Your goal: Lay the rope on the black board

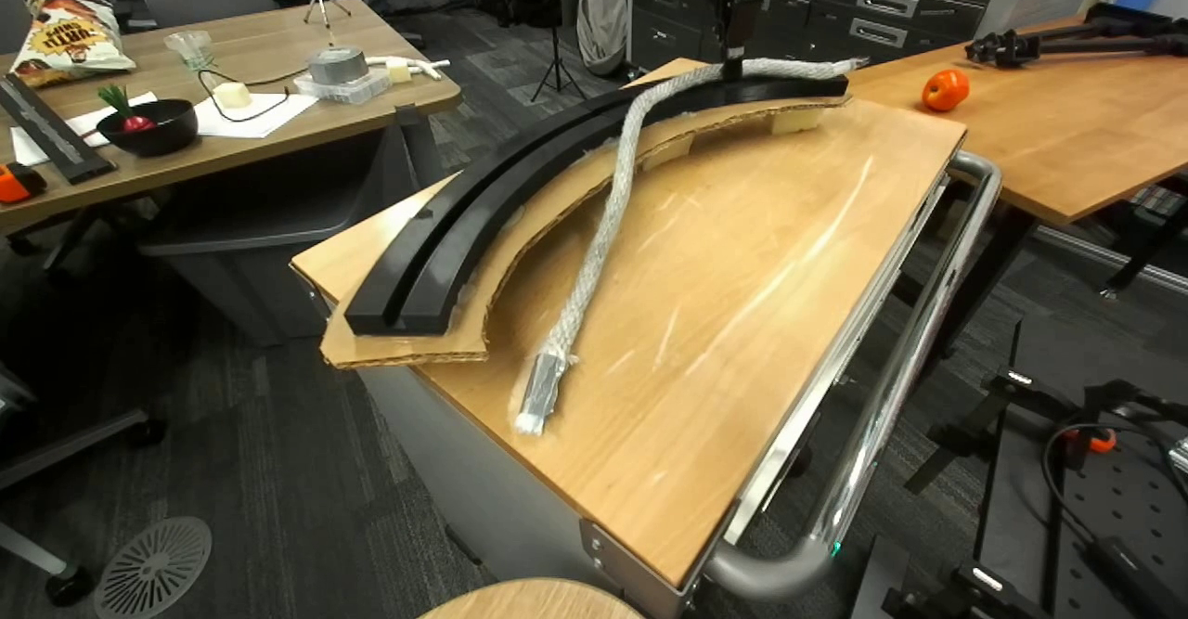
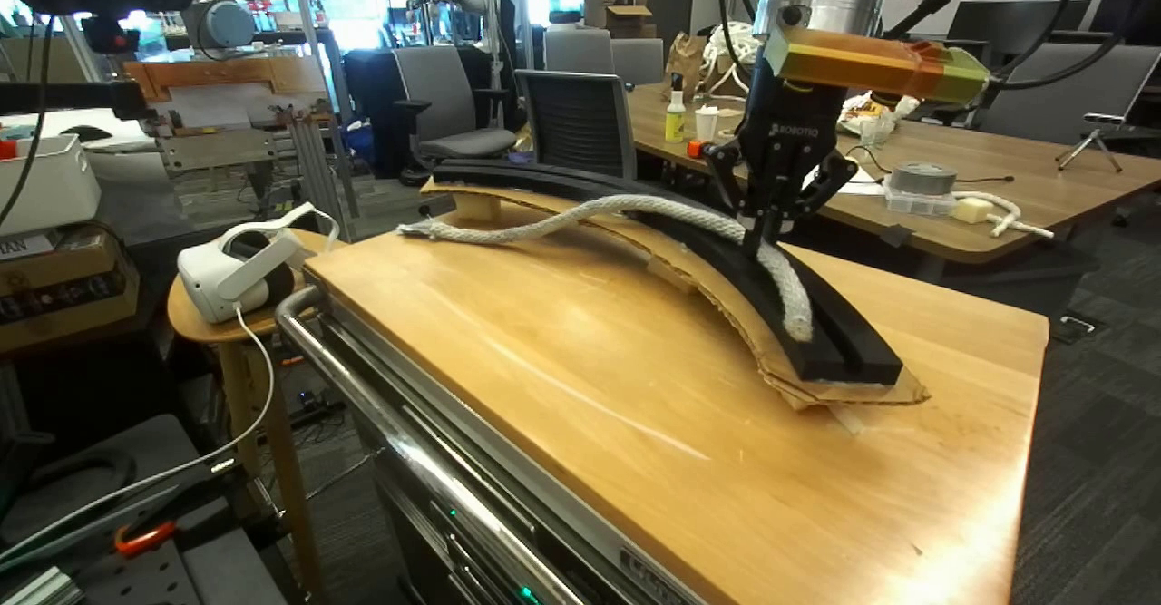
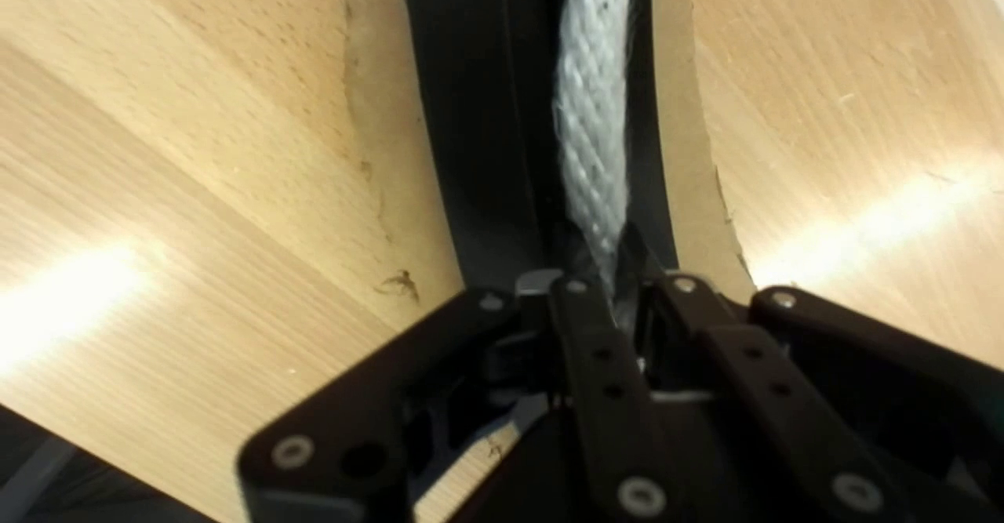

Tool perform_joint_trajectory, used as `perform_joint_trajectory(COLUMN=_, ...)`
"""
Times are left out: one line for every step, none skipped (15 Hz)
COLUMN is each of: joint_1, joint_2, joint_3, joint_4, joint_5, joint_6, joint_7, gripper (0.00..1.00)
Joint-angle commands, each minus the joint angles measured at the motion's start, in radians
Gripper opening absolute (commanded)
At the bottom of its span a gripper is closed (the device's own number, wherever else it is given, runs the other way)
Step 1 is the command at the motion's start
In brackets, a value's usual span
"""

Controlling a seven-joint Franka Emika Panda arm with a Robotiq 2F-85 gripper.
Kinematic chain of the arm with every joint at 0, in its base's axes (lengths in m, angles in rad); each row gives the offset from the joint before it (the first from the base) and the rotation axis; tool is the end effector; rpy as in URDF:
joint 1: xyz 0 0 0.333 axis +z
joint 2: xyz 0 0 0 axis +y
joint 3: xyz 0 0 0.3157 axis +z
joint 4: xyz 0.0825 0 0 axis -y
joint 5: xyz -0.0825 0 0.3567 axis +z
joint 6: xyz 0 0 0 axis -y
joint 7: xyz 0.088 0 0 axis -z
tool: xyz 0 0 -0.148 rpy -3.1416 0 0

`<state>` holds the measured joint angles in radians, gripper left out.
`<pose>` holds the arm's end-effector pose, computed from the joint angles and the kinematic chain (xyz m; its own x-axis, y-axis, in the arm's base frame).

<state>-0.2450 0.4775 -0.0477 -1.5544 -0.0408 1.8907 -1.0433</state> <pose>0.6133 -0.1861 0.3322 0.7087 0.6950 -0.1213 0.6891 -0.7188 -0.0922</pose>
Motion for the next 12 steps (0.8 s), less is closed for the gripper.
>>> perform_joint_trajectory(joint_1=-0.001, joint_2=-0.002, joint_3=-0.006, joint_4=0.004, joint_5=-0.029, joint_6=0.017, joint_7=-0.032, gripper=0.03)
perform_joint_trajectory(joint_1=0.000, joint_2=-0.002, joint_3=-0.006, joint_4=0.004, joint_5=-0.035, joint_6=0.017, joint_7=-0.034, gripper=0.03)
perform_joint_trajectory(joint_1=-0.001, joint_2=-0.002, joint_3=-0.006, joint_4=0.003, joint_5=-0.038, joint_6=0.018, joint_7=-0.037, gripper=0.16)
perform_joint_trajectory(joint_1=-0.002, joint_2=-0.004, joint_3=-0.006, joint_4=0.001, joint_5=-0.037, joint_6=0.021, joint_7=-0.037, gripper=0.38)
perform_joint_trajectory(joint_1=-0.005, joint_2=-0.008, joint_3=-0.002, joint_4=0.000, joint_5=-0.022, joint_6=0.022, joint_7=-0.038, gripper=0.41)
perform_joint_trajectory(joint_1=-0.009, joint_2=-0.012, joint_3=0.004, joint_4=0.002, joint_5=-0.004, joint_6=0.019, joint_7=-0.039, gripper=0.42)
perform_joint_trajectory(joint_1=-0.017, joint_2=-0.023, joint_3=0.016, joint_4=0.002, joint_5=0.035, joint_6=0.013, joint_7=-0.044, gripper=0.48)
perform_joint_trajectory(joint_1=-0.021, joint_2=-0.037, joint_3=0.025, joint_4=-0.004, joint_5=0.070, joint_6=0.021, joint_7=-0.052, gripper=0.57)
perform_joint_trajectory(joint_1=-0.030, joint_2=-0.063, joint_3=0.039, joint_4=-0.020, joint_5=0.126, joint_6=0.032, joint_7=-0.070, gripper=0.64)
perform_joint_trajectory(joint_1=-0.034, joint_2=-0.092, joint_3=0.048, joint_4=-0.036, joint_5=0.173, joint_6=0.044, joint_7=-0.085, gripper=0.71)
perform_joint_trajectory(joint_1=-0.036, joint_2=-0.122, joint_3=0.054, joint_4=-0.050, joint_5=0.216, joint_6=0.052, joint_7=-0.101, gripper=0.79)
perform_joint_trajectory(joint_1=-0.041, joint_2=-0.166, joint_3=0.063, joint_4=-0.066, joint_5=0.265, joint_6=0.025, joint_7=-0.131, gripper=0.86)
